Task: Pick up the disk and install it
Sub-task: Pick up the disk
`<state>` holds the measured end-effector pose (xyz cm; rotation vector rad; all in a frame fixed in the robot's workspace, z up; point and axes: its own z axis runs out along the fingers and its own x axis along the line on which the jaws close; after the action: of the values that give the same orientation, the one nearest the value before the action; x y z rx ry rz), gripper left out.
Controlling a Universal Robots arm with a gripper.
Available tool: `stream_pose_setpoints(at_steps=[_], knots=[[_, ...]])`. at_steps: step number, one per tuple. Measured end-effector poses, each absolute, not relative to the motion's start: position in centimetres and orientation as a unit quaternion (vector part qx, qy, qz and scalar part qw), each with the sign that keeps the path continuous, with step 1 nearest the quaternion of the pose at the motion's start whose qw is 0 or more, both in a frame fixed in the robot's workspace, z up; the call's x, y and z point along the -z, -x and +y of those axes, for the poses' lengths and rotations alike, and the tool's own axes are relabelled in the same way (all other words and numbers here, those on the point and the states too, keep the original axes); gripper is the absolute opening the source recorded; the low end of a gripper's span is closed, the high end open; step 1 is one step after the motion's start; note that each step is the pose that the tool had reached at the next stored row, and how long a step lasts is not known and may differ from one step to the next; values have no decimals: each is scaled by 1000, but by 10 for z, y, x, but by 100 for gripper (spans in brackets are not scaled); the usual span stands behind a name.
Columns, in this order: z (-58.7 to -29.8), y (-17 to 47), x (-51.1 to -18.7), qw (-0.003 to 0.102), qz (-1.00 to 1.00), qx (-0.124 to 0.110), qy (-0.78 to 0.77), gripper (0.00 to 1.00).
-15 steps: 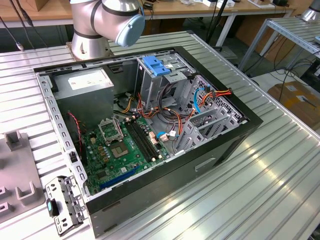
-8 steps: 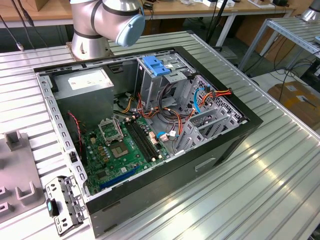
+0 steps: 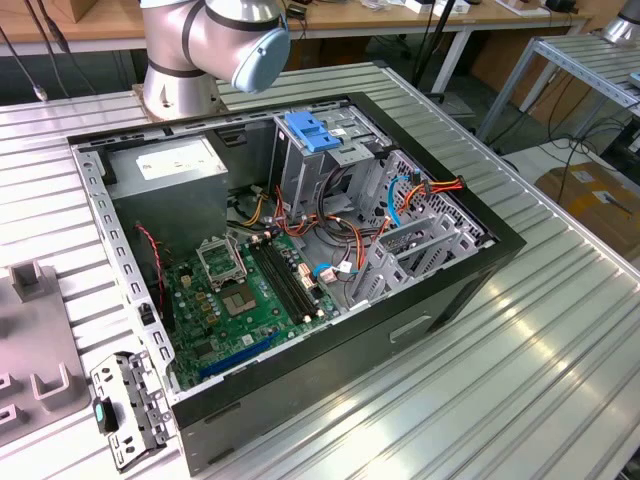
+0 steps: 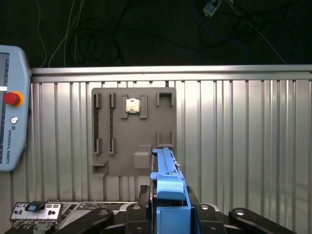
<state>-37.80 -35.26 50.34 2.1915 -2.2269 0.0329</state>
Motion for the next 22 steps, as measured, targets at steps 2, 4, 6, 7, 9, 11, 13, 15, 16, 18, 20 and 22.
stream_pose_setpoints(at_steps=[2,4,6,7,9,11,13,15,16,18,20,22], knots=[[-353,375,-503,9,-713,-10,-701,37],[-353,372,-503,9,-713,-10,-701,37],[-353,369,-503,9,-713,-10,-701,37],[-353,368,-503,9,-713,-11,-701,37],[-353,365,-503,9,-713,-10,-701,37],[-353,362,-503,9,-713,-10,-701,37],[-353,358,-503,9,-713,-10,-701,37],[-353,354,-503,9,-713,-10,-701,37],[-353,352,-503,9,-713,-10,-701,37],[-353,350,-503,9,-713,-10,-701,37],[-353,347,-503,9,-713,-10,-701,37],[-353,345,-503,9,-713,-10,-701,37]])
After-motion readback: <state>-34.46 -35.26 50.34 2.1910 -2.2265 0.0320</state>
